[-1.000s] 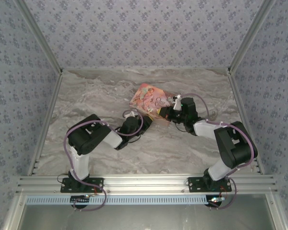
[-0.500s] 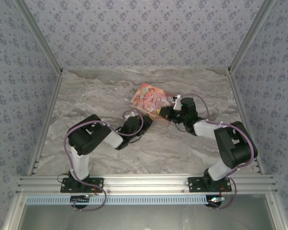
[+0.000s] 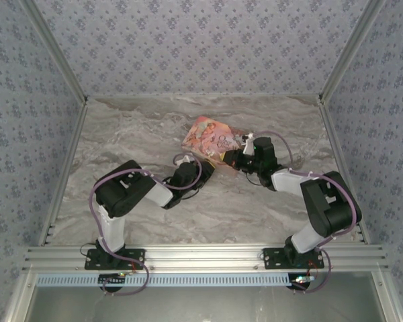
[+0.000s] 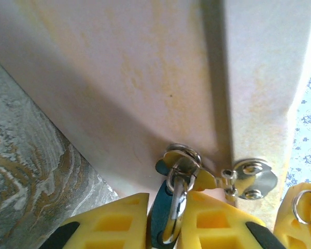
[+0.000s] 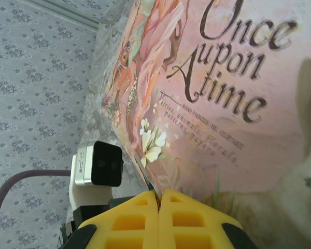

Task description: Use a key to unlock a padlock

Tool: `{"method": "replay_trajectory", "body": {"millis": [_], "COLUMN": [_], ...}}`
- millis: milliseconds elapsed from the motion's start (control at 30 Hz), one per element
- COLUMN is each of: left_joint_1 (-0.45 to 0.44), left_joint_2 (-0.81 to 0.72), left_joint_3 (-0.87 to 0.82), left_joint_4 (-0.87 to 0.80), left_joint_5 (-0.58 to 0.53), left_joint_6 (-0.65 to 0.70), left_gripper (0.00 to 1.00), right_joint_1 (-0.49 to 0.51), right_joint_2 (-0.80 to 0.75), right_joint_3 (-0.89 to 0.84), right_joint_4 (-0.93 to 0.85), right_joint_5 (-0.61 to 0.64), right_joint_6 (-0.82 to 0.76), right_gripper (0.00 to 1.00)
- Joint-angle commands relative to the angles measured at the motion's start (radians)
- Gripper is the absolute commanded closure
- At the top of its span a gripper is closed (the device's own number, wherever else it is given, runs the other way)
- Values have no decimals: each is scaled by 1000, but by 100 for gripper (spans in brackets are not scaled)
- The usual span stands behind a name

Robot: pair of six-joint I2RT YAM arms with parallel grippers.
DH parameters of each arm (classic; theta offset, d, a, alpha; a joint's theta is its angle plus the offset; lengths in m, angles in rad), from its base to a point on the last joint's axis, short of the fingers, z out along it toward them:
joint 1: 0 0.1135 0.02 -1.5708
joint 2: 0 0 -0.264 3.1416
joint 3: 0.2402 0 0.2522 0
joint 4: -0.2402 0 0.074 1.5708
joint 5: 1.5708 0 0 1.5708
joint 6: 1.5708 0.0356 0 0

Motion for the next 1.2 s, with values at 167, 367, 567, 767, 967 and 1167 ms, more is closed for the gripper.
{"method": "replay_trajectory", "body": {"millis": [167, 367, 567, 767, 967, 1167], "left_joint_1": [27, 83, 111, 118, 136, 137], "left_joint_2": [-70, -123, -134, -144, -162, -164], "left_joint_3": [31, 58, 74, 97, 99, 103], "left_joint_4": [-212, -279, -252, -254, -258, -232], "left_joint_5": [64, 208, 334, 406, 452, 474], "left_joint_6": [114, 180, 194, 226, 241, 227], "left_gripper": [96, 99, 100, 100, 100, 100], "right_joint_1": [-44, -63, -1, 78, 133, 146], "right_joint_2": [-173, -383, -428, -323, -190, -107], "right_joint_3": [-64, -161, -263, -249, -207, -171], "right_joint_4": [-60, -198, -165, -74, -5, 30], "right_joint_5": [-58, -125, -121, -72, -5, 24], "right_joint_6": [-20, -64, -27, 11, 36, 53], "right_gripper": [100, 100, 100, 100, 100, 100]}}
